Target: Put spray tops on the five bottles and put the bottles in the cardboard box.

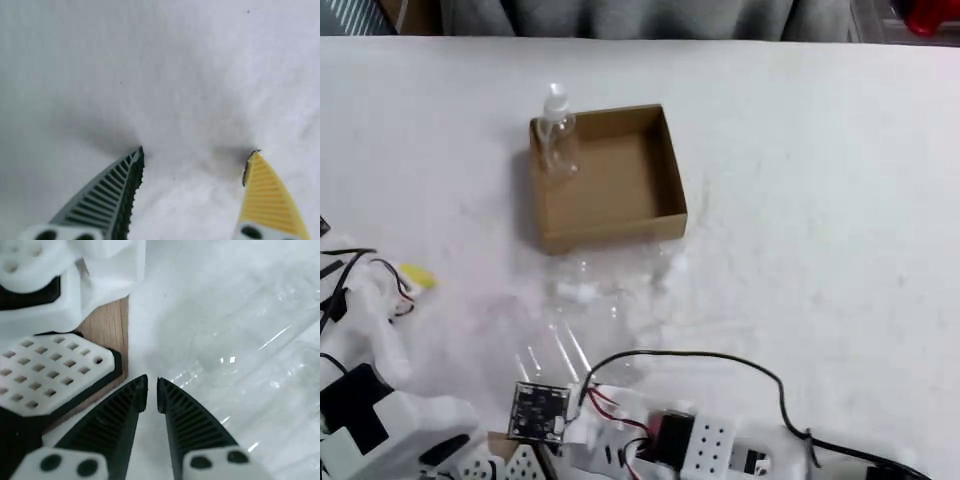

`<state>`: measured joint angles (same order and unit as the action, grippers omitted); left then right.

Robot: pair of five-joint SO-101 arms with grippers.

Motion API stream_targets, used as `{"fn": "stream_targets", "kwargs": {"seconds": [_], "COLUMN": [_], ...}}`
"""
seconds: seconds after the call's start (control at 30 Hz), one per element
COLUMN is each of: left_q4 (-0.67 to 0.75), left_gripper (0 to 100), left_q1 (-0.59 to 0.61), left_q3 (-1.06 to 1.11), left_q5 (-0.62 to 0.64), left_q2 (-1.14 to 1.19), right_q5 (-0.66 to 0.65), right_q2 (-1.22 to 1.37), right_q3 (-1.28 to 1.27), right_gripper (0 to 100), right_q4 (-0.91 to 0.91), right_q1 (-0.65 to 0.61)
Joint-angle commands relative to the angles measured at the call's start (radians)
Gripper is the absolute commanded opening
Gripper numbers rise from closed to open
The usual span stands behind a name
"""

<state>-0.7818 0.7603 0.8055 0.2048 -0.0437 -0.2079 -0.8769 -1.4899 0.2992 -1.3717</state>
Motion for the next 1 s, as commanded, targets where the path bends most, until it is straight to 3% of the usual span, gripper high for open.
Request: {"fn": "stream_targets", "kwargs": {"seconds": [0.0,0.13,0.27,0.4,0.5,0.7,0.87,0.97], "left_q4": [-0.005,-0.005,-0.005,-0.005,-0.006,-0.041,-0.041,-0.041], "left_gripper": [31,31,31,31,31,31,31,31], "left_q1": [0.012,0.012,0.012,0.012,0.010,0.008,0.007,-0.007], "left_q3": [-0.044,-0.044,-0.044,-0.044,-0.044,-0.051,-0.052,-0.060], "left_q5": [0.005,0.003,0.003,0.003,0.002,-0.002,-0.002,-0.002], "left_q2": [0.008,0.008,0.008,0.008,0.008,0.007,0.005,0.001], "right_q5": [0.017,0.020,0.020,0.018,0.018,0.009,-0.058,-0.101], "right_q2": [0.101,0.231,0.351,0.280,0.099,-0.438,-0.845,-0.937], "right_q3": [0.014,0.032,0.095,0.083,0.074,0.080,0.071,0.057], "right_gripper": [1.5,1.5,1.5,1.5,1.5,1.5,1.5,1.5], "right_q4": [-0.189,-0.363,-0.371,-0.338,-0.180,0.343,0.599,0.650], "right_q1": [0.070,0.170,0.205,0.214,0.220,0.274,0.490,0.657]}}
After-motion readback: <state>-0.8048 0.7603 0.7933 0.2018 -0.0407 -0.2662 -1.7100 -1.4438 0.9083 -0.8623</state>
